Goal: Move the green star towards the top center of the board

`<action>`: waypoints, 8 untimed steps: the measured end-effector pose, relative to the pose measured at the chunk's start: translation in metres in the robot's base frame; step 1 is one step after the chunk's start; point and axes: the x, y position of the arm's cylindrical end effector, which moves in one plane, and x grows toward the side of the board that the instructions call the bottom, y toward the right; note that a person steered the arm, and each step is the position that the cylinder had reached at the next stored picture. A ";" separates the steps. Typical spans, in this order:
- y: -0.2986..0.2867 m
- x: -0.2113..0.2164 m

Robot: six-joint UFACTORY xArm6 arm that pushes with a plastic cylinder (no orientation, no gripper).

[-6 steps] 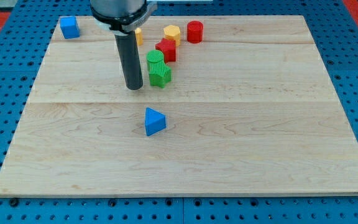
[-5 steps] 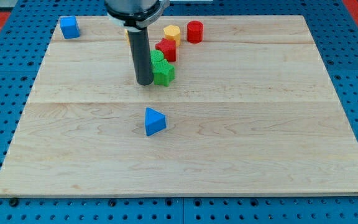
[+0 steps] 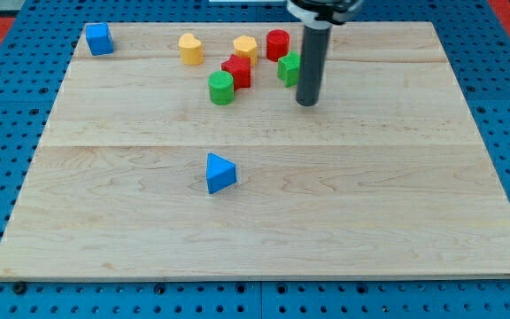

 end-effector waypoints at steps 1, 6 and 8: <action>-0.008 -0.026; 0.088 -0.094; 0.032 -0.107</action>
